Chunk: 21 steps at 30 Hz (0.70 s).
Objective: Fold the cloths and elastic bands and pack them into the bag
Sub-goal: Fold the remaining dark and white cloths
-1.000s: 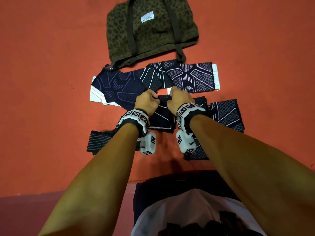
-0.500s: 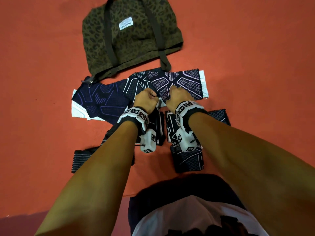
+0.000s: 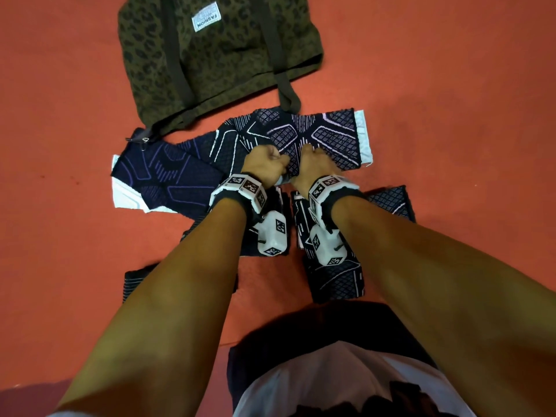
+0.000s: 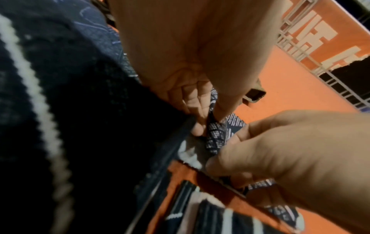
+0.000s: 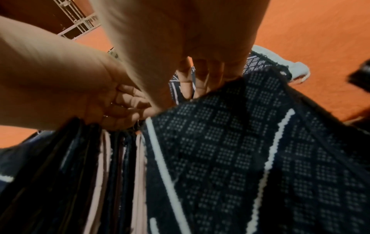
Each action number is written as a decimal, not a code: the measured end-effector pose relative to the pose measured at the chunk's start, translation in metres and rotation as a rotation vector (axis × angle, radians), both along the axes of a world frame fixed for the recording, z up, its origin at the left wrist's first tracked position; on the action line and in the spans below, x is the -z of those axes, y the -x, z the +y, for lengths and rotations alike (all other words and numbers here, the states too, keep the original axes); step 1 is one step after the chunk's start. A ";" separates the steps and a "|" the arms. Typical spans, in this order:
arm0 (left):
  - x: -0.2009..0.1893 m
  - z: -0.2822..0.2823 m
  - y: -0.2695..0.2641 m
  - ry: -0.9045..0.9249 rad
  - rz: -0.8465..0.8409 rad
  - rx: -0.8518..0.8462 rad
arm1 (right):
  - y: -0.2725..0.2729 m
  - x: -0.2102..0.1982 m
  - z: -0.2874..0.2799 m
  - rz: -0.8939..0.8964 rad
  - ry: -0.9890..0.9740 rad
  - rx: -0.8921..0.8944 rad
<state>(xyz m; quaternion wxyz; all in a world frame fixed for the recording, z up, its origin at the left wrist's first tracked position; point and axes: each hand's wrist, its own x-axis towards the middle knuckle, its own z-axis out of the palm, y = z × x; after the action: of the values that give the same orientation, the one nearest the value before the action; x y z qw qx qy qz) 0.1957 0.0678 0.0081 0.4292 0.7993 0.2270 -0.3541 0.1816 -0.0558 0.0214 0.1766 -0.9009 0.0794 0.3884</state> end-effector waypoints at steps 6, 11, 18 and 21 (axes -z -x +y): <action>-0.021 0.023 0.010 0.033 -0.048 -0.105 | 0.013 -0.020 0.016 -0.133 -0.093 -0.073; -0.042 0.047 0.033 0.105 -0.160 -0.274 | 0.022 -0.048 0.041 -0.214 -0.160 -0.152; -0.060 0.066 0.063 0.229 -0.241 -0.467 | 0.039 -0.081 0.067 -0.302 -0.211 -0.220; -0.057 0.073 0.077 0.184 -0.256 -0.493 | 0.047 -0.091 0.075 -0.320 -0.238 -0.225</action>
<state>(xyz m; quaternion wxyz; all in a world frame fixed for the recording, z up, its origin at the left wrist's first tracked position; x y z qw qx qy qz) 0.1189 0.1410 0.0655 0.5984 0.7158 0.3252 -0.1543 0.1348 0.0193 0.1119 0.2476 -0.9270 -0.0971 0.2644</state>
